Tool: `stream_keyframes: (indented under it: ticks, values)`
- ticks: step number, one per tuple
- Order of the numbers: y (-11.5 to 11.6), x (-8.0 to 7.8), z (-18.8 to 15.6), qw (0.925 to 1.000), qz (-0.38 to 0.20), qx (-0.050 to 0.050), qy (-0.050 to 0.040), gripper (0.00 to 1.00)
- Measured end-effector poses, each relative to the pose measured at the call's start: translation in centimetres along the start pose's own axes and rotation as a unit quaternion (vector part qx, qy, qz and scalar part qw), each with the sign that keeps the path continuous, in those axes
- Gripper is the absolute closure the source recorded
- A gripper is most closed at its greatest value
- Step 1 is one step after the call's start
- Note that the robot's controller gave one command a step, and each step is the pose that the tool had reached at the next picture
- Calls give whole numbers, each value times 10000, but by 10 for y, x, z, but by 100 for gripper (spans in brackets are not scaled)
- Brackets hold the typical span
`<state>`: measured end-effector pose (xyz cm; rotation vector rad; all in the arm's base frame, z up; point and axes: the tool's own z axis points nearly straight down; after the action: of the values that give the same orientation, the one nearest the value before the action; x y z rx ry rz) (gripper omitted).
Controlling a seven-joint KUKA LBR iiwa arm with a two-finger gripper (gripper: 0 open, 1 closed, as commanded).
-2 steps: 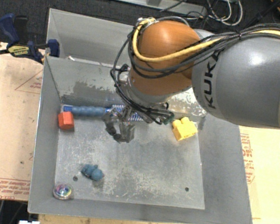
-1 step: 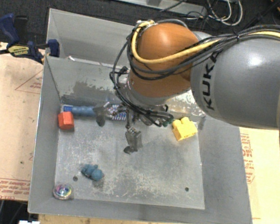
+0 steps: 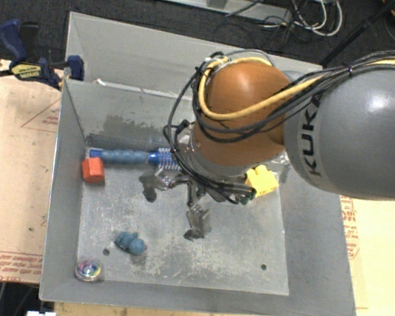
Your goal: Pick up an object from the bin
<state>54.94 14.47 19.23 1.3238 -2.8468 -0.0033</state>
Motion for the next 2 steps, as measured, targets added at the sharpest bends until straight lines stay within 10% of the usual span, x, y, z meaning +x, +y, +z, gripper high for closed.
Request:
stream_keyframes:
  ticks: [1, 2]
  values:
    - [59, -9, 99, 10000, 42, -27, 21, 0]
    - [55, -10, 95, 10000, 63, 7, -12, 100]
